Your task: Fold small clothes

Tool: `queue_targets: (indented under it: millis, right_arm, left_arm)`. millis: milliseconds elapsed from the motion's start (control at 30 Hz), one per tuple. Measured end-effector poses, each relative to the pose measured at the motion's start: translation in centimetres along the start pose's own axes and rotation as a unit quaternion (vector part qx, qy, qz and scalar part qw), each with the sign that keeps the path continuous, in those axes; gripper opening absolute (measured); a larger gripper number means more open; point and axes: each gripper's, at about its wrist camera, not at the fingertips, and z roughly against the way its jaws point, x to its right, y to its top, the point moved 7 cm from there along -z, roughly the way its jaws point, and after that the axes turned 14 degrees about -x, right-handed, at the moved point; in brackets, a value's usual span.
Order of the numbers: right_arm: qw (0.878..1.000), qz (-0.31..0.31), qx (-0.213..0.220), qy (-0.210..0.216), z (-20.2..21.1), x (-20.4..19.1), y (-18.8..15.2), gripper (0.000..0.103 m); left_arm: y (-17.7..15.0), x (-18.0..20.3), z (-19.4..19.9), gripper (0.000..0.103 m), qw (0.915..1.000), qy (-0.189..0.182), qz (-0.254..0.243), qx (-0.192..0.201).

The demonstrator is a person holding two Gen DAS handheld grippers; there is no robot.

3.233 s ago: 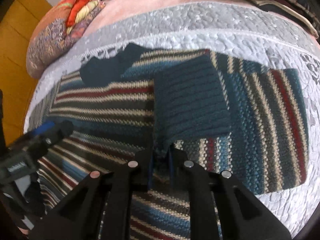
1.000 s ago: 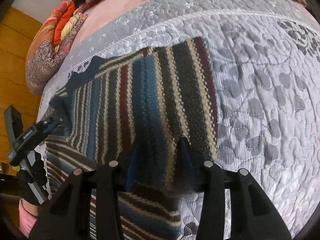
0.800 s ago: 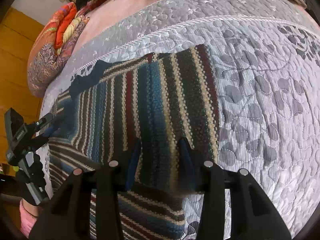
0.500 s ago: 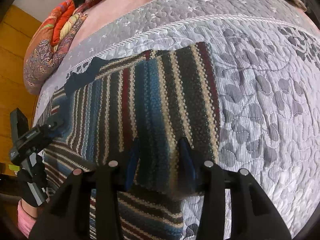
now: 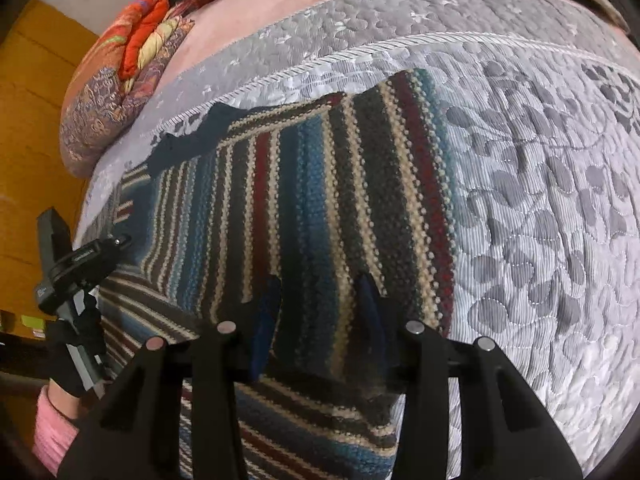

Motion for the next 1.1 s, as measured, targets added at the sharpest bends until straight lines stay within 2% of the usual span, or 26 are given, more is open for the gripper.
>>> queue_targets:
  millis: [67,133,233,333,400,467,533,733,933,1033,1100]
  right_arm:
    - [1.000,-0.004,0.000,0.001,-0.1,0.1,0.1,0.041]
    - [1.000,-0.012,-0.001,0.008,0.1,0.2,0.1,0.041]
    - [1.000,-0.009,0.008,0.017,1.6,-0.2,0.4,0.042]
    - [0.999,0.000,0.031,0.034,3.5,-1.4,0.9,0.042]
    - [0.998,0.002,0.036,0.047,4.2,-2.3,1.1,0.042]
    - [0.999,0.006,0.031,0.042,3.8,-3.0,1.2,0.042]
    - [0.999,0.014,0.013,0.033,2.5,-3.7,0.9,0.042]
    - [0.999,0.017,-0.030,-0.010,-1.7,-4.0,0.0,0.043]
    - [0.999,0.022,-0.027,-0.037,-3.5,-3.6,-0.1,0.042]
    - [0.998,0.021,-0.025,-0.046,-3.5,-3.7,-0.1,0.042]
    - [0.999,0.018,-0.025,-0.043,-3.4,-4.0,0.1,0.044]
  left_arm:
    - [0.1,-0.1,0.4,0.016,1.0000,-0.005,0.003,-0.003]
    - [0.4,-0.4,1.8,0.026,0.9999,0.009,0.012,0.008]
    - [1.2,-0.5,5.6,0.036,0.9967,0.049,0.018,0.063]
    - [1.6,1.7,9.1,0.038,0.9900,0.073,-0.016,0.119]
    - [1.4,3.5,9.5,0.043,0.9886,0.067,-0.045,0.127]
    - [0.6,5.6,8.1,0.046,0.9897,0.059,-0.076,0.106]
    - [0.0,6.4,6.4,0.046,0.9908,0.059,-0.087,0.085]
    - [-1.1,4.0,0.5,0.046,0.9927,0.094,-0.075,0.008]
    - [-1.6,3.7,-0.2,0.048,0.9875,0.111,-0.111,0.015]
    - [-1.7,3.6,-0.3,0.049,0.9877,0.105,-0.114,0.017]
    - [-1.6,3.5,0.4,0.049,0.9905,0.088,-0.105,0.018]
